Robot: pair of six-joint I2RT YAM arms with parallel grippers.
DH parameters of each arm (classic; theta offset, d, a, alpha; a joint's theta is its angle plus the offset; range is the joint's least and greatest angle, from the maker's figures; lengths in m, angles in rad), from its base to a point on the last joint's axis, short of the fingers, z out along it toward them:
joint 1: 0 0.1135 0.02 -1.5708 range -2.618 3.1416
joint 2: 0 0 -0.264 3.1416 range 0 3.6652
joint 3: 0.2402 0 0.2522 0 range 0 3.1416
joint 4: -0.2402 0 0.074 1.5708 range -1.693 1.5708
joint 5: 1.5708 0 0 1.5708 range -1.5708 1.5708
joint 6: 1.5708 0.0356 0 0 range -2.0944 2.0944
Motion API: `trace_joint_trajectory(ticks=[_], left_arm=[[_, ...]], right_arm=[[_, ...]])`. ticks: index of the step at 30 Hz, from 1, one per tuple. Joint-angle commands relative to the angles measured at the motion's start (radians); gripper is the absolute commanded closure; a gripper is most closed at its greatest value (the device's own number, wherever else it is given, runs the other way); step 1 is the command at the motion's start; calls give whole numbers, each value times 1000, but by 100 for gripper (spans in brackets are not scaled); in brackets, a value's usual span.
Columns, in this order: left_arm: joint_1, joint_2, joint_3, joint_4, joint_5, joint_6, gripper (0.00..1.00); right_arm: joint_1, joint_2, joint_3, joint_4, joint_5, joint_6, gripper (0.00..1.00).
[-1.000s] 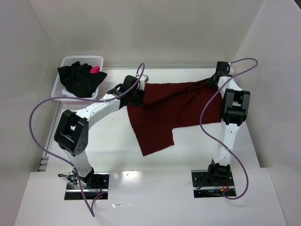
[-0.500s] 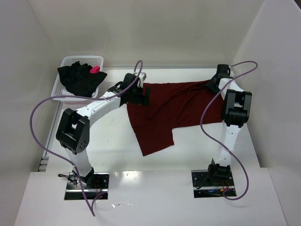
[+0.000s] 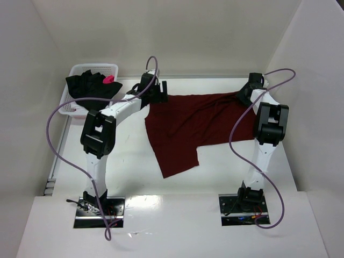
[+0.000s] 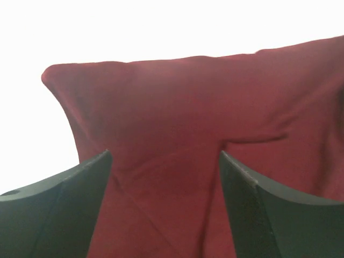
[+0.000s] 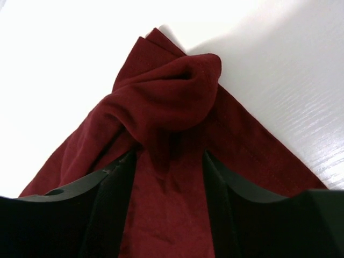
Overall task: Fold and stack the t-shirts
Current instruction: Fold the flattened tshirt in 1/3 of the way
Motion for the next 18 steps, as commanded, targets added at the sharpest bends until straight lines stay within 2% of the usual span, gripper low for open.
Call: trace_joint_trajectory(ticks=[1, 2, 7, 18], left_arm=[[19, 30, 22, 81, 24, -41, 15], [19, 30, 22, 90, 45, -41, 18], [19, 48, -1, 128, 102, -62, 45], [28, 128, 11, 95, 113, -119, 73]], right_arm=[[-7, -9, 6, 49, 0, -6, 43], [-7, -9, 6, 58, 0, -6, 43], [-7, 34, 36, 58, 10, 4, 45], [-7, 86, 93, 67, -17, 44, 58]])
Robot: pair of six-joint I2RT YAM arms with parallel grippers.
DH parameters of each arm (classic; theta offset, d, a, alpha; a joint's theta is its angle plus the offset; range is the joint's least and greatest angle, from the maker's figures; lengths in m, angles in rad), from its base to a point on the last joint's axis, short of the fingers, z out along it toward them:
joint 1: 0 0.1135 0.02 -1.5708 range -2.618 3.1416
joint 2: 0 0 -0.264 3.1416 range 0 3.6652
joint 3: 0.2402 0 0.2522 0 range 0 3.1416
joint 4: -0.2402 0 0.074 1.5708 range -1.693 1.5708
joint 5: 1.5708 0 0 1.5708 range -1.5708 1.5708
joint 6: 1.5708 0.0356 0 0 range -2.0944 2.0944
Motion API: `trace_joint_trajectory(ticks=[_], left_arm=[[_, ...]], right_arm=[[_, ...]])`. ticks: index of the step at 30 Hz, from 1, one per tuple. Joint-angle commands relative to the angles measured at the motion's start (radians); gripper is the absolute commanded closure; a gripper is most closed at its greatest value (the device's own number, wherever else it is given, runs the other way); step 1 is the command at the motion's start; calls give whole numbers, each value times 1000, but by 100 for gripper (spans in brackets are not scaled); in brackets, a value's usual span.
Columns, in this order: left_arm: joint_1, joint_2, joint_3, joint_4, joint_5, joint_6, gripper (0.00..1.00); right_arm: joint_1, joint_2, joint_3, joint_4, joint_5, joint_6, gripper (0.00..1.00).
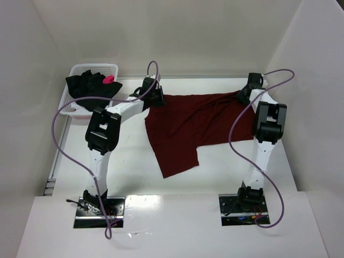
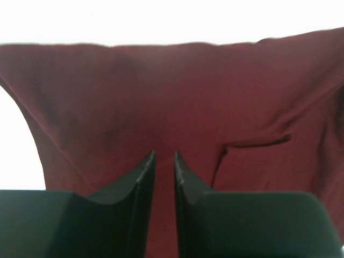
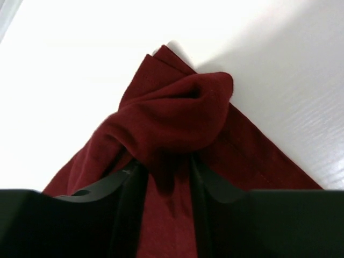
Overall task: Fold and stack the t-shirts
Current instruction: Fold the flattened tshirt in 1/3 of the way
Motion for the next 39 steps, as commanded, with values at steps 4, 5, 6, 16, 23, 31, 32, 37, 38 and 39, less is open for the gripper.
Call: trace_joint_trajectory(ticks=[4, 5, 6, 16, 23, 31, 32, 37, 38, 39], left_arm=[[16, 35, 6, 16, 25, -46, 82], [16, 35, 6, 16, 25, -55, 85], [25, 35, 6, 16, 25, -55, 89], [25, 96, 41, -30, -1, -98, 100], [25, 115, 71, -51, -1, -109, 100], [25, 133, 91, -82, -1, -109, 100], [34, 133, 91, -82, -1, -109, 100], [34, 133, 91, -102, -10, -100, 100], [34, 133, 91, -102, -10, -100, 100], [43, 133, 91, -102, -10, -100, 100]], right_arm=[[-7, 35, 55, 41, -7, 43, 66], [-7, 35, 66, 41, -7, 43, 68], [-7, 47, 66, 41, -7, 43, 72], [-7, 12, 69, 7, 11, 52, 100], [-7, -145, -46, 7, 20, 30, 100], [-7, -324, -169, 16, 20, 3, 100], [-7, -335, -178, 16, 20, 3, 100], [-7, -369, -215, 7, 51, -6, 100], [-7, -369, -215, -5, 51, -6, 100], [-7, -369, -215, -5, 51, -6, 100]])
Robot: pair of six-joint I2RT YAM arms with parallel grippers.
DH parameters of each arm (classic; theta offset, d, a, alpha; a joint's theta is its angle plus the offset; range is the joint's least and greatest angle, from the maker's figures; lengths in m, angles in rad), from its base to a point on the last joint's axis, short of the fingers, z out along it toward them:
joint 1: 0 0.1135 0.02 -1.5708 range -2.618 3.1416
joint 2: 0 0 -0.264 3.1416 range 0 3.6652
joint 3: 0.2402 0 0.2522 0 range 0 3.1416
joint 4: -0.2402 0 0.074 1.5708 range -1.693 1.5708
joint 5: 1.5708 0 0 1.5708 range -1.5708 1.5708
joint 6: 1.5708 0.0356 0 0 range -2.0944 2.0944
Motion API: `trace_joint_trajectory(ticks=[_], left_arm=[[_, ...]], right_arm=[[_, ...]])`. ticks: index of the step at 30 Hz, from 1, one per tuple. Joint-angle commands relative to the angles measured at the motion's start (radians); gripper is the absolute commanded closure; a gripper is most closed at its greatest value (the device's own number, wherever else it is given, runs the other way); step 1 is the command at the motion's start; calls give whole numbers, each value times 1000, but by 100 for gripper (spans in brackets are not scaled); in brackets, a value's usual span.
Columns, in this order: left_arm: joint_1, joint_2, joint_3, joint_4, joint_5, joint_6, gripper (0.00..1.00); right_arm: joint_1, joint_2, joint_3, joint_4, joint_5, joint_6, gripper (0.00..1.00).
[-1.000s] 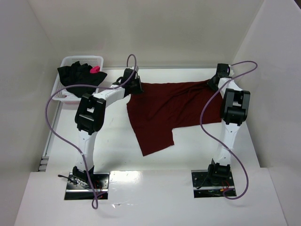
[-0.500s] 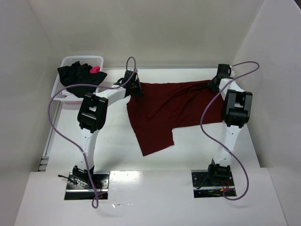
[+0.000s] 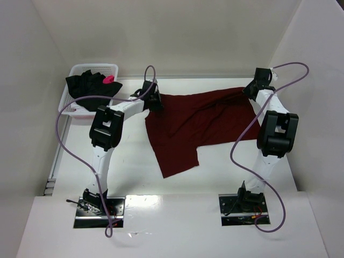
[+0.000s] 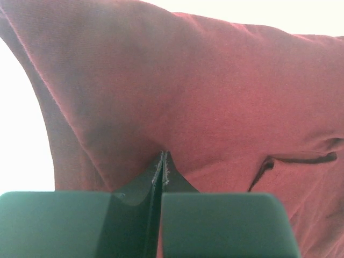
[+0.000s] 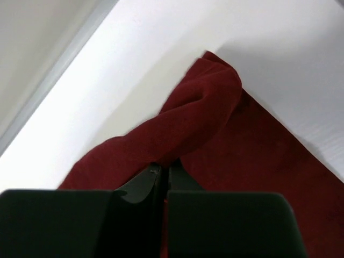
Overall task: Fold and stack the t-shirts
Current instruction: Fold the flattened tshirt in 1/3 of the way
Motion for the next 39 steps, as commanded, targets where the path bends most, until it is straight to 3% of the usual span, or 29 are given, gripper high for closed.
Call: trace_joint_trajectory(ticks=[1, 12, 16, 18, 23, 24, 29, 33, 34, 35, 37, 39], left_arm=[[14, 18, 32, -14, -12, -1, 100], [24, 28, 41, -23, -3, 17, 100], [42, 28, 41, -23, -3, 18, 100], [42, 28, 50, -23, 6, 18, 100], [42, 28, 61, -32, 15, 27, 100], [42, 28, 61, -32, 15, 27, 100], [51, 28, 95, -51, -14, 36, 100], [62, 46, 136, -61, -14, 36, 79], [62, 57, 161, -62, -14, 36, 60], [62, 66, 161, -62, -14, 36, 53], [62, 77, 170, -62, -5, 36, 45], [62, 77, 179, -62, 8, 36, 35]], right_arm=[[-7, -38, -31, -3, 47, -15, 100], [-16, -6, -47, -91, 71, -24, 99], [-16, 16, -105, -68, 49, -13, 86], [-16, 50, -105, -68, 29, -13, 70], [-16, 68, -84, -68, -1, -13, 53], [-16, 59, -75, -55, -2, -13, 45], [-16, 50, -33, -46, 52, -33, 27], [-16, 73, 10, -57, 113, -44, 20], [-16, 82, 19, -57, 124, -44, 19], [-16, 82, 19, -45, 133, -35, 19], [-16, 93, 31, -34, 156, -35, 19], [-16, 117, 56, -23, 166, -35, 25]])
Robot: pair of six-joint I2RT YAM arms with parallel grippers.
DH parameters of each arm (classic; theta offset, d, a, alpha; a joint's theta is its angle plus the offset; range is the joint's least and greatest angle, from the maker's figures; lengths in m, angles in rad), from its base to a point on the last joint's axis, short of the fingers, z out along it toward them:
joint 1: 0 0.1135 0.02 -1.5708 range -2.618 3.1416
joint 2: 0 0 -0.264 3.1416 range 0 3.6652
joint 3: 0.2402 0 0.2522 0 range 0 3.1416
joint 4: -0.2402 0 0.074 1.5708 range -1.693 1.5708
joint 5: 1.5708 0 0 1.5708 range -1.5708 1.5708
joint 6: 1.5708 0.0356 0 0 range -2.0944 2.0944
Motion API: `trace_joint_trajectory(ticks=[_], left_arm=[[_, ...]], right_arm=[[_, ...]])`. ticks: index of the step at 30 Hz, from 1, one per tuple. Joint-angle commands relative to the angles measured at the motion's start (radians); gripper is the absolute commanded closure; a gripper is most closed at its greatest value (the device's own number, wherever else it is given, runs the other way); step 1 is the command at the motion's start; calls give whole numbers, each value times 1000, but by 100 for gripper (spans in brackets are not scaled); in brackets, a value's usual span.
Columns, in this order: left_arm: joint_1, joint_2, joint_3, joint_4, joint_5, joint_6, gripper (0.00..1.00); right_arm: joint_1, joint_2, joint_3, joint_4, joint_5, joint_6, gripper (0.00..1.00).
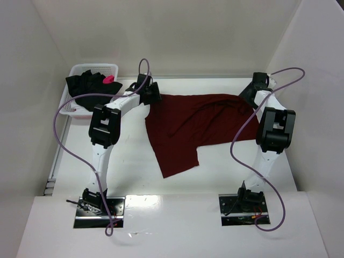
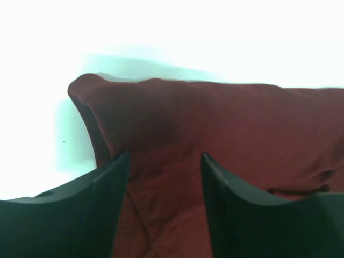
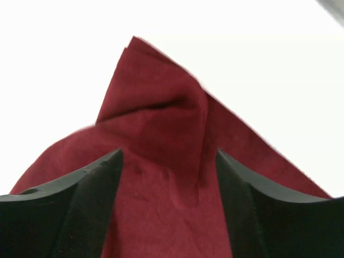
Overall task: Fold and stack the t-shirts
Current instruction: Fold the flattened tshirt in 1/3 of the way
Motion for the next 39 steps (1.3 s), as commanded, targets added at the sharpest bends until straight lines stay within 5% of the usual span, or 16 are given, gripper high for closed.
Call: trace_joint_trajectory(ticks=[1, 6, 11, 16, 19, 29, 39], left_arm=[[6, 37, 33, -1, 13, 5, 33], [6, 59, 33, 8, 42, 5, 28], [6, 91, 67, 8, 53, 5, 43], [6, 113, 99, -10, 39, -5, 84], [6, 113, 110, -40, -14, -14, 99], [54, 35, 60, -173, -126, -5, 100], [152, 22, 107, -248, -113, 63, 99]], right_arm=[[-8, 50, 71, 45, 63, -5, 28], [-8, 107, 85, 34, 63, 5, 56], [-8, 137, 94, 34, 63, -5, 72], [-8, 147, 112, 34, 63, -5, 73], [-8, 156, 121, 34, 63, -15, 73], [-8, 176, 140, 34, 45, -6, 73], [12, 42, -93, 100, -12, 35, 73]])
